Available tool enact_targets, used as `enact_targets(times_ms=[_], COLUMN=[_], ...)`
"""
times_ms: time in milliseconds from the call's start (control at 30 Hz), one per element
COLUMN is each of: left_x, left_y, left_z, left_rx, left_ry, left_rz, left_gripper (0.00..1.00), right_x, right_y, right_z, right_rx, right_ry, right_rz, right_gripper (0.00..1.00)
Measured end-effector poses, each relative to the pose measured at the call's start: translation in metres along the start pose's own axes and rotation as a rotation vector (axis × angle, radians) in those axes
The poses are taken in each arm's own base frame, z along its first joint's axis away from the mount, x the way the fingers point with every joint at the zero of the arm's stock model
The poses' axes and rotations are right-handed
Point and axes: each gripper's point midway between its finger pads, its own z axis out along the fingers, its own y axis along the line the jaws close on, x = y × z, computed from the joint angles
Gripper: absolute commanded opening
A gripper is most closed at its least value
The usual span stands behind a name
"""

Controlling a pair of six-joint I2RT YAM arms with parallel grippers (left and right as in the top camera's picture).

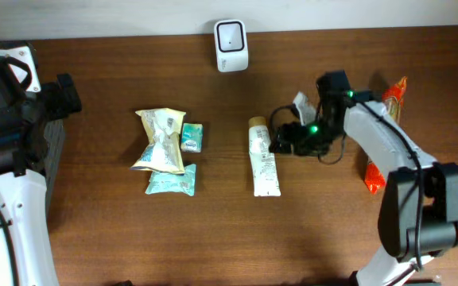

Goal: Scan the item barcode
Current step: 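Reach the right gripper to the white tube and grasp it, then lift the white tube with the right gripper up to the scanner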

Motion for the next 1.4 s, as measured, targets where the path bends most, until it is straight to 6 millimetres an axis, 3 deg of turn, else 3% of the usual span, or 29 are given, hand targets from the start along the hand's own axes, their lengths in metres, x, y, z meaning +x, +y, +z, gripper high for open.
enact_targets(times_ms=[67,167,267,333,400,467,633,767,933,967,1100,1200,1400], left_x=[0.0,0.0,0.0,0.0,0.0,0.0,0.0,0.0,0.0,0.0,0.0,0.0,0.0], left_y=[0.0,0.0,0.0,0.0,0.0,0.0,0.0,0.0,0.0,0.0,0.0,0.0,0.0], left_z=[0.0,0.0,0.0,0.0,0.0,0.0,0.0,0.0,0.0,0.0,0.0,0.0,0.0], left_rx=[0.0,0.0,0.0,0.0,0.0,0.0,0.0,0.0,0.0,0.0,0.0,0.0,0.0], left_ry=[0.0,0.0,0.0,0.0,0.0,0.0,0.001,0.0,0.0,0.0,0.0,0.0,0.001], left_rz=[0.0,0.0,0.0,0.0,0.0,0.0,0.0,0.0,0.0,0.0,0.0,0.0,0.0], left_gripper=[0.99,0.99,0.99,0.99,0.99,0.99,0.99,0.99,0.99,0.99,0.99,0.99,0.99], right_x=[0.014,0.016,0.018,0.019,0.021,0.023,0.023,0.027,0.022,0.023,0.04,0.041,0.038], right_y=[-0.004,-0.009,-0.009,-0.004,-0.004,-0.008,-0.004,-0.007,-0.013,-0.008,0.004,0.006,0.004], right_z=[0.026,0.042,0.054,0.061,0.065,0.07,0.069,0.062,0.039,0.037,0.048,0.046,0.045], right_rx=[-0.096,-0.14,-0.198,-0.265,-0.291,-0.287,-0.314,-0.234,0.109,0.255,0.667,0.794,0.835], right_ry=[0.012,0.027,0.051,0.064,0.074,0.085,0.089,0.132,0.098,0.082,0.063,0.022,0.003], right_rz=[-0.018,-0.019,-0.004,0.01,0.019,0.027,0.04,0.081,0.049,0.016,-0.112,-0.156,-0.168], right_gripper=[0.82,0.79,0.68,0.55,0.33,0.04,0.04,0.04,0.04,0.04,0.04,0.04,0.04])
